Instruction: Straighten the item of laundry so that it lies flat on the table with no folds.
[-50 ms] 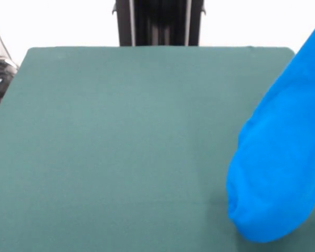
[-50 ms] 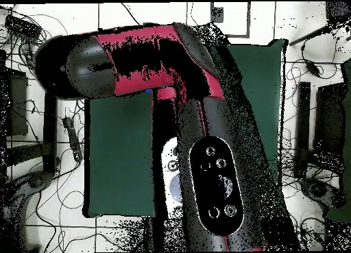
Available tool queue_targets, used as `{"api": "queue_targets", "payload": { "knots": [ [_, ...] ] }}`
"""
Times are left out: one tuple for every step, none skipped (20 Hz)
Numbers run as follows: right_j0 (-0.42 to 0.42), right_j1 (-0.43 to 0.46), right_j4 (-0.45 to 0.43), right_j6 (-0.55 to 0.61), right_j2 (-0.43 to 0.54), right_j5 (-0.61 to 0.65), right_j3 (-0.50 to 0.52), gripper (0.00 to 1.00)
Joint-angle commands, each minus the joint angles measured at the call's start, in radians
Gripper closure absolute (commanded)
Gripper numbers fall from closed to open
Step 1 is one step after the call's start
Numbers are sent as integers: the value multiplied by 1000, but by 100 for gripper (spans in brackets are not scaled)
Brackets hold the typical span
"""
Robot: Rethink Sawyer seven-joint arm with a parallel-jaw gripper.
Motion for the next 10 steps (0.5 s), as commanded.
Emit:
{"api": "queue_targets", "payload": {
  "knots": [
    [-23, 48, 2, -5, 23, -44, 197, 100],
    [-32, 50, 0, -20, 27, -51, 204, 100],
    [-46, 51, -1, -34, 33, -65, 217, 100],
    [-58, 52, -2, -49, 40, -77, 227, 100],
    [-71, 53, -3, -62, 46, -88, 237, 100],
    [-84, 54, -4, -76, 52, -96, 245, 100],
    [-96, 54, -6, -89, 58, -104, 255, 100],
    [-107, 53, -8, -99, 63, -108, 261, 100],
    [-117, 51, -9, -110, 67, -109, 267, 100],
    [-131, 46, -8, -124, 75, -115, 279, 100]
  ]
}}
